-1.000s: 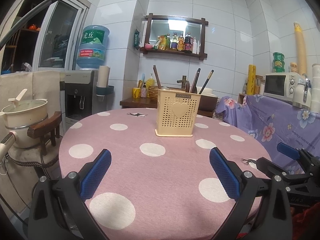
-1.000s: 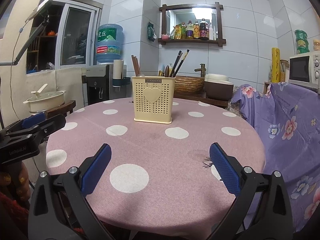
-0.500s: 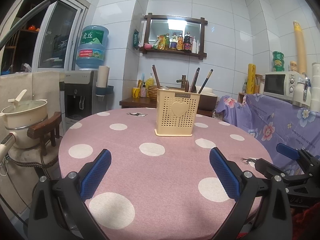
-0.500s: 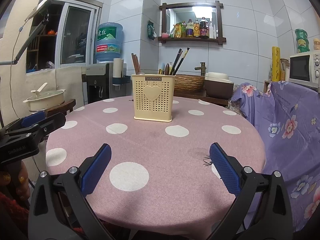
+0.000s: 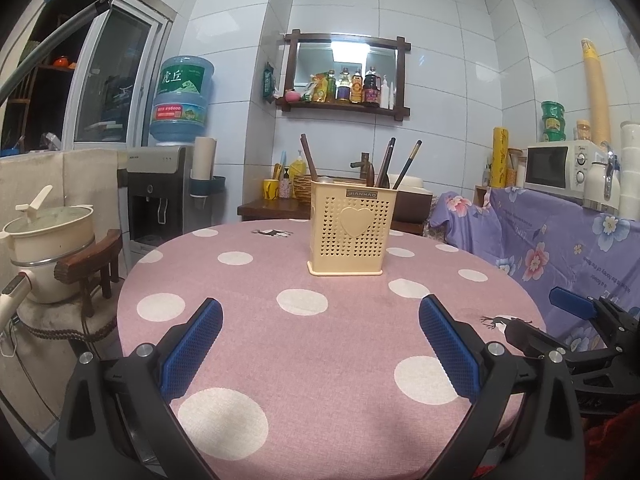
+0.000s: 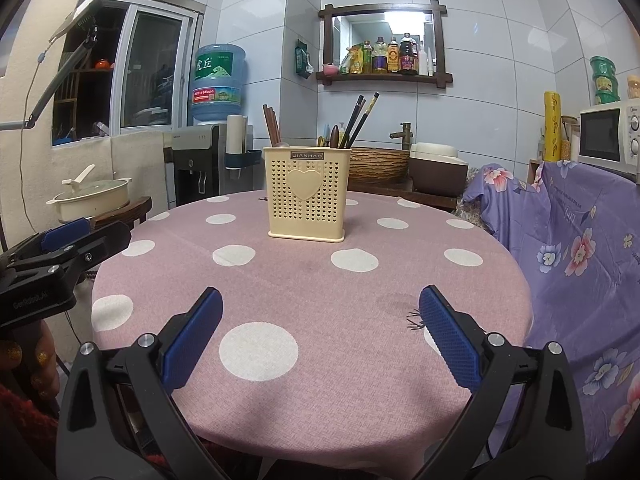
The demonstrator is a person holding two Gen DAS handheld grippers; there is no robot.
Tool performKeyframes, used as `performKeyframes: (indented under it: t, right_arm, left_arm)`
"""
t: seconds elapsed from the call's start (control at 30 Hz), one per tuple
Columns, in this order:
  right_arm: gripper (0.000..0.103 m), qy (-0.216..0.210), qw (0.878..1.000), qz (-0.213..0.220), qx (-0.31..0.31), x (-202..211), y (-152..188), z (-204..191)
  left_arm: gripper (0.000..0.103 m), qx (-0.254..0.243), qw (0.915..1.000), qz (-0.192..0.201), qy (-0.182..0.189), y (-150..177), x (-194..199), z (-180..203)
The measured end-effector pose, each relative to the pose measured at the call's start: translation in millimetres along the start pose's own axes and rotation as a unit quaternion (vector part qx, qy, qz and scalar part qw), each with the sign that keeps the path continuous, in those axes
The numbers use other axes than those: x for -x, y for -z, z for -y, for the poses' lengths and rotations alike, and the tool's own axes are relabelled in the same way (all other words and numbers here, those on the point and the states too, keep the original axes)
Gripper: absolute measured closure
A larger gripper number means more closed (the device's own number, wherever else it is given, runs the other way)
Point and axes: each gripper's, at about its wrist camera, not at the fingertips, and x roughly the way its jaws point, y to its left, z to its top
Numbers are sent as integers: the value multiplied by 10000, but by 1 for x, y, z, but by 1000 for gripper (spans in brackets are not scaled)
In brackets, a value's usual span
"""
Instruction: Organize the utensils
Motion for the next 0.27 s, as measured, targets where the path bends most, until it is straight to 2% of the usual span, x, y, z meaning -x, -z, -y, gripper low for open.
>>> performKeyframes:
  t: [0.27]
  right_arm:
    - [6,4,10000,-19,-9,1,2,-1]
  left_arm:
    - [5,50,10000,-37,-63,1,-2,-4]
